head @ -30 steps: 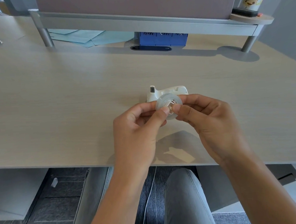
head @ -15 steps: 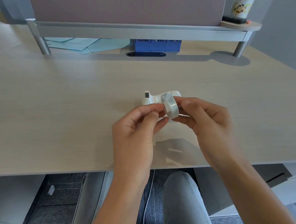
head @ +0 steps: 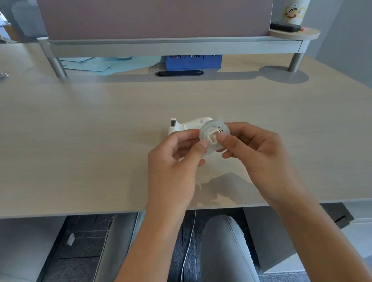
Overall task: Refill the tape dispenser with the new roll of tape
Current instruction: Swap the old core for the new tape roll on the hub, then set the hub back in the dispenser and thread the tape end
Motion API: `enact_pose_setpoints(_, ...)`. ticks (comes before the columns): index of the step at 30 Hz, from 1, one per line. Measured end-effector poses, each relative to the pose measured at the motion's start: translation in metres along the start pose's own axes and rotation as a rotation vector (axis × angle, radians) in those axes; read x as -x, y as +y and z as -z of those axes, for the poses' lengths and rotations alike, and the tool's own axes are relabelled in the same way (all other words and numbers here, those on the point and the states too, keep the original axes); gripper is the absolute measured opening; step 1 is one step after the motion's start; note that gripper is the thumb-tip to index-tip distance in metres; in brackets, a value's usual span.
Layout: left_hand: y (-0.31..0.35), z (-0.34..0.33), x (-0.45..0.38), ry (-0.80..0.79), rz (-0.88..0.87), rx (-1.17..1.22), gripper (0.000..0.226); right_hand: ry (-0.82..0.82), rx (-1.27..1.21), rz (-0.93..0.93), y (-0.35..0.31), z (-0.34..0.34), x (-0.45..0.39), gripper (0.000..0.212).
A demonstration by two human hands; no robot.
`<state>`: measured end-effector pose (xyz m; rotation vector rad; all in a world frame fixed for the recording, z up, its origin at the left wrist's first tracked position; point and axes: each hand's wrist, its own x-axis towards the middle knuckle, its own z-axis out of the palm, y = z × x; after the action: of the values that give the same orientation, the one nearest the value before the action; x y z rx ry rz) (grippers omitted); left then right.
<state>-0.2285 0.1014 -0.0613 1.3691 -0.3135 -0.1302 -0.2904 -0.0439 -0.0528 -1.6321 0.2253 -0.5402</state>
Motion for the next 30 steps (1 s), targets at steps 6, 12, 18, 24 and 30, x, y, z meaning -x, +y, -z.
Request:
enact_pose_setpoints(6, -0.005, 0.002, -0.015, 0.070, -0.095, -0.124, 0.010, -0.025, 0.028, -0.020, 0.002, 0.002, -0.018, 0.017)
enact_pose_setpoints(12, -0.010, 0.008, -0.034, 0.213, -0.262, -0.438, 0.025, 0.050, 0.187, 0.061, 0.003, -0.002, -0.054, 0.011)
enact_pose_setpoints(18, -0.024, 0.017, -0.051, 0.131, -0.186, -0.660, 0.050, 0.003, 0.405, 0.062, 0.007, 0.000, -0.085, 0.014)
enact_pose_setpoints(24, -0.034, 0.019, -0.053, 0.044, -0.135, -0.656, 0.058, -0.063, 0.421, 0.079, 0.012, 0.001, -0.094, 0.014)
enact_pose_setpoints(30, -0.036, 0.021, -0.051, 0.058, -0.143, -0.635, 0.055, -0.058, 0.458, 0.092, 0.019, 0.002, -0.093, 0.014)
